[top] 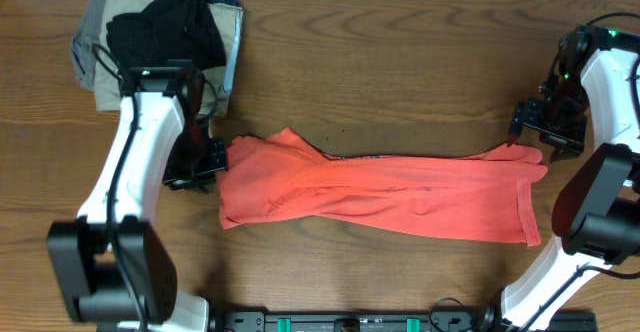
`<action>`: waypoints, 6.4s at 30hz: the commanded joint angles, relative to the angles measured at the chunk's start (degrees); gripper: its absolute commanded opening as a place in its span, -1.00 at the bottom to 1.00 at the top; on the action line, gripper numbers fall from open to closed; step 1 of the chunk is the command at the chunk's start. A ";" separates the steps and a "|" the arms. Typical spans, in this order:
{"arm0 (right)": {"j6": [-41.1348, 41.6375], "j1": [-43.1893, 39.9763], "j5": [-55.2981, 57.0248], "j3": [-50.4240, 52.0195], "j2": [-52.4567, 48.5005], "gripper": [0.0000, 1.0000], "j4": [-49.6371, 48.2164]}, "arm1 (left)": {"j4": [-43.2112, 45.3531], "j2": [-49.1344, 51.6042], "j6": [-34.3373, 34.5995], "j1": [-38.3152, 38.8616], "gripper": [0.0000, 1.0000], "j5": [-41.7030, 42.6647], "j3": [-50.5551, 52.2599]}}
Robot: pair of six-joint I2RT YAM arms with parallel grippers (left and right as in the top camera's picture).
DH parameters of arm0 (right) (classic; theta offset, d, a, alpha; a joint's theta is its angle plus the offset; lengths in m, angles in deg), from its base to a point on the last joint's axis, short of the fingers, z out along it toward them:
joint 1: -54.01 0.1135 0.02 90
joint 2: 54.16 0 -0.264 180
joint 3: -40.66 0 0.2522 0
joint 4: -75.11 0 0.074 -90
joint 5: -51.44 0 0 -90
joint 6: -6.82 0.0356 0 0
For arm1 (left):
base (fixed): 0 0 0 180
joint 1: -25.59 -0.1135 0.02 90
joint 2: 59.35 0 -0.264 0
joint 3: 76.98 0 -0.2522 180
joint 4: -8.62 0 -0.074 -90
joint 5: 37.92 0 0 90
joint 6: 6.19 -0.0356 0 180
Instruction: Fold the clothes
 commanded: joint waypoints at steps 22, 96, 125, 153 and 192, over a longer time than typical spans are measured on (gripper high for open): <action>0.20 0.48 -1.31 0.31 0.00 0.57 0.02 | 20.98 -7.72 0.85 -0.02 0.11 9.46 17.77; -2.25 3.30 -11.41 0.35 0.00 0.43 -0.20 | 12.66 -8.94 8.66 -2.71 0.66 -1.86 20.04; 4.35 26.29 -11.78 18.34 0.00 -0.97 -20.94 | 29.73 -8.90 8.70 17.84 -0.33 3.30 20.15; 7.52 15.87 1.14 26.32 0.00 -0.98 -21.31 | 29.94 8.31 11.82 3.65 -0.52 -7.08 24.37; 8.41 4.55 8.83 29.46 8.35 -0.93 -19.26 | 30.56 0.83 5.16 2.27 -0.57 8.41 22.95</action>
